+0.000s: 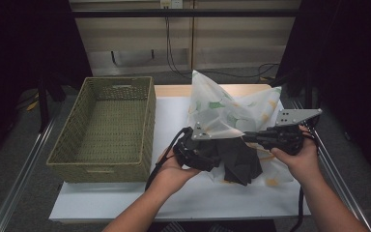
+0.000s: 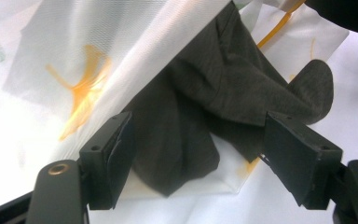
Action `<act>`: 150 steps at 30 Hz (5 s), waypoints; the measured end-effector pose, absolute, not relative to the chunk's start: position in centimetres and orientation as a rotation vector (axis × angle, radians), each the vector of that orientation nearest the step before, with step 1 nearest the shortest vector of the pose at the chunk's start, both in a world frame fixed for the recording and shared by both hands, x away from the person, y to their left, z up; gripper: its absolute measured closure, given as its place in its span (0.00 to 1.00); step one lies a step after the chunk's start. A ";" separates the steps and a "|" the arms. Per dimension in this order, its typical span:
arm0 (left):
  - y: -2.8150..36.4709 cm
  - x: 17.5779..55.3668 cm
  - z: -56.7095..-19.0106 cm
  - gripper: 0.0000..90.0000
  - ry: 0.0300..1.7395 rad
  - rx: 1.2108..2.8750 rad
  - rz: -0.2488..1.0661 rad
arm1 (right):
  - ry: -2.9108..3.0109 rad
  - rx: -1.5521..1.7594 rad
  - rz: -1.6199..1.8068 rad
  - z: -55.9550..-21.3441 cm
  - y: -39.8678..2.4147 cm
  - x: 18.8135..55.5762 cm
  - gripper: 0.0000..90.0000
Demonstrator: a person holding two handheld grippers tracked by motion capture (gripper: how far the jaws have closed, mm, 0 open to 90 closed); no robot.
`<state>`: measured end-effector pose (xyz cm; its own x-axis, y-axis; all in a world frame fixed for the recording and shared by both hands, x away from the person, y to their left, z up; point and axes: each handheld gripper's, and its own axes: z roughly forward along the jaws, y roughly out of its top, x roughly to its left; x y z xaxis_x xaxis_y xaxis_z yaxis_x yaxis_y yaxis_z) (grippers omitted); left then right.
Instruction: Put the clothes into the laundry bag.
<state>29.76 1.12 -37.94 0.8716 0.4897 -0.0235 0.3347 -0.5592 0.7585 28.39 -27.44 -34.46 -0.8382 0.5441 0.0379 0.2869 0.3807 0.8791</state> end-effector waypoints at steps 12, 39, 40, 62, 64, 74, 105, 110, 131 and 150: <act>4.4 29.2 -38.6 0.30 0.639 2.198 0.240 | 2.373 0.776 1.405 -35.5 -28.9 27.6 0.85; 5.5 29.4 -41.6 0.31 0.679 2.270 0.185 | 2.253 0.961 1.221 -37.3 -35.0 22.6 0.62; 5.5 29.4 -41.6 0.31 0.687 2.270 0.184 | 2.248 0.975 1.202 -37.6 -35.3 22.4 0.61; 5.4 29.4 -42.2 0.30 0.665 2.270 0.163 | 2.307 1.265 1.010 -44.6 -37.7 23.4 0.48; 5.3 29.4 -42.2 0.30 0.662 2.266 0.175 | 2.320 1.280 1.009 -45.0 -37.8 23.6 0.49; 5.3 29.3 -42.2 0.30 0.661 2.266 0.165 | 2.347 1.250 1.001 -45.6 -37.3 23.6 0.84; 4.3 28.6 -42.2 0.30 0.619 2.267 0.126 | 2.351 1.215 0.989 -43.7 -39.8 18.8 1.00; 4.2 28.7 -42.4 0.30 0.627 2.270 0.128 | 2.340 1.211 0.973 -43.5 -39.5 19.1 0.87; 2.3 30.8 -44.6 0.41 0.707 2.326 0.188 | 2.199 1.136 1.052 -40.2 -38.5 19.2 0.66; 1.1 33.2 -46.9 0.50 0.795 2.285 0.142 | 2.225 1.071 1.070 -39.7 -36.9 19.9 0.64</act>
<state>33.16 1.10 -46.86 0.8055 0.5806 -0.1188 0.5032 -0.5642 0.6545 19.91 -36.88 -39.66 -0.5990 0.7986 -0.0596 0.4521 0.3987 0.7979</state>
